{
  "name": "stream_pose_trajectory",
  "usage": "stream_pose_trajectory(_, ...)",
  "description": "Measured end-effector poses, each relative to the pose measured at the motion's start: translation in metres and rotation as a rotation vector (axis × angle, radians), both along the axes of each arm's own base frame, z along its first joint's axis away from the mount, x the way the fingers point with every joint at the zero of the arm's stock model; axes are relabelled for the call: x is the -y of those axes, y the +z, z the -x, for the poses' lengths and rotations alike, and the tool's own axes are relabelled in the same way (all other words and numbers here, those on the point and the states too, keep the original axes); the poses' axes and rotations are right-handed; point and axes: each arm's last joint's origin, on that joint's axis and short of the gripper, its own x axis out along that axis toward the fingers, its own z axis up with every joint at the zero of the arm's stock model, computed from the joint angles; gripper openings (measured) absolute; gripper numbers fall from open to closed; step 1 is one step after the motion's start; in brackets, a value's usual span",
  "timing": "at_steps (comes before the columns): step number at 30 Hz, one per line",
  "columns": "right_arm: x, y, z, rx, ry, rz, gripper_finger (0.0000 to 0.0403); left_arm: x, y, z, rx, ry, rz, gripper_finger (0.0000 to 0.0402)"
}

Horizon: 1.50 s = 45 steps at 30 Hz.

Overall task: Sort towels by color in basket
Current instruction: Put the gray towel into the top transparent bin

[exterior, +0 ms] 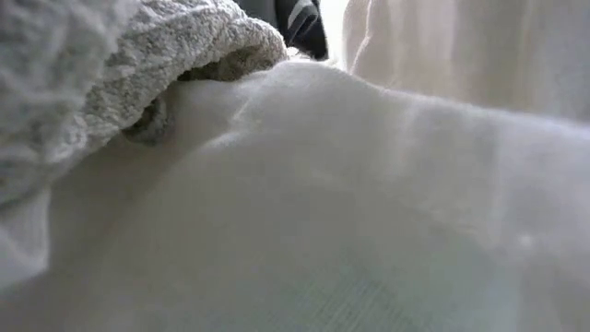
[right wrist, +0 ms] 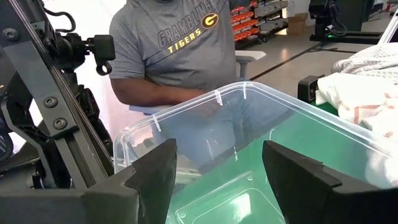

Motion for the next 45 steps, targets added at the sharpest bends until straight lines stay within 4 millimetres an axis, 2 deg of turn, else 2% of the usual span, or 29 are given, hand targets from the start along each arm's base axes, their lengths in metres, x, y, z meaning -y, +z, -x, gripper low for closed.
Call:
stream_pose_trajectory(5, 0.0, 0.0, 0.0, 0.0, 0.0, 0.0, 0.0264, -0.013, 0.012, 0.003, 0.035, 0.072, -0.087, 0.0023)
stream_pose_trajectory(11, 0.0, 0.0, 0.0, 0.0, 0.0, 0.0, 0.0264, -0.025, 0.002, 0.001, -0.005, 0.082, -0.028, 0.0023)
stream_pose_trajectory(17, 0.0, 0.0, 0.0, 0.0, 0.0, 0.001, 0.0264, -0.038, -0.023, -0.01, -0.074, 0.054, 0.113, 0.0023)
stream_pose_trajectory(26, 0.0, 0.0, 0.0, 0.0, 0.0, 0.0, 0.0264, -0.059, -0.077, -0.054, -0.218, 0.07, 0.218, 0.0025)
stream_pose_trajectory(34, 0.0, 0.0, 0.0, 0.0, 0.0, 0.0, 0.0264, -0.079, -0.107, -0.09, -0.278, 0.045, 0.255, 0.0024)
stream_pose_trajectory(37, 0.0, 0.0, 0.0, 0.0, 0.0, 0.0, 0.0264, -0.088, -0.106, -0.1, -0.232, 0.016, 0.225, 0.0024)
stream_pose_trajectory(39, 0.0, 0.0, 0.0, 0.0, 0.0, 0.0, 0.0264, -0.09, -0.099, -0.104, -0.164, -0.017, 0.182, 0.0024)
stream_pose_trajectory(42, 0.0, 0.0, 0.0, 0.0, 0.0, 0.0, 0.0264, -0.091, -0.087, -0.105, -0.065, -0.078, 0.134, 0.0024)
stream_pose_trajectory(45, 0.0, 0.0, 0.0, 0.0, 0.0, 0.001, 0.0264, -0.095, -0.086, -0.103, -0.059, -0.092, 0.142, 0.0024)
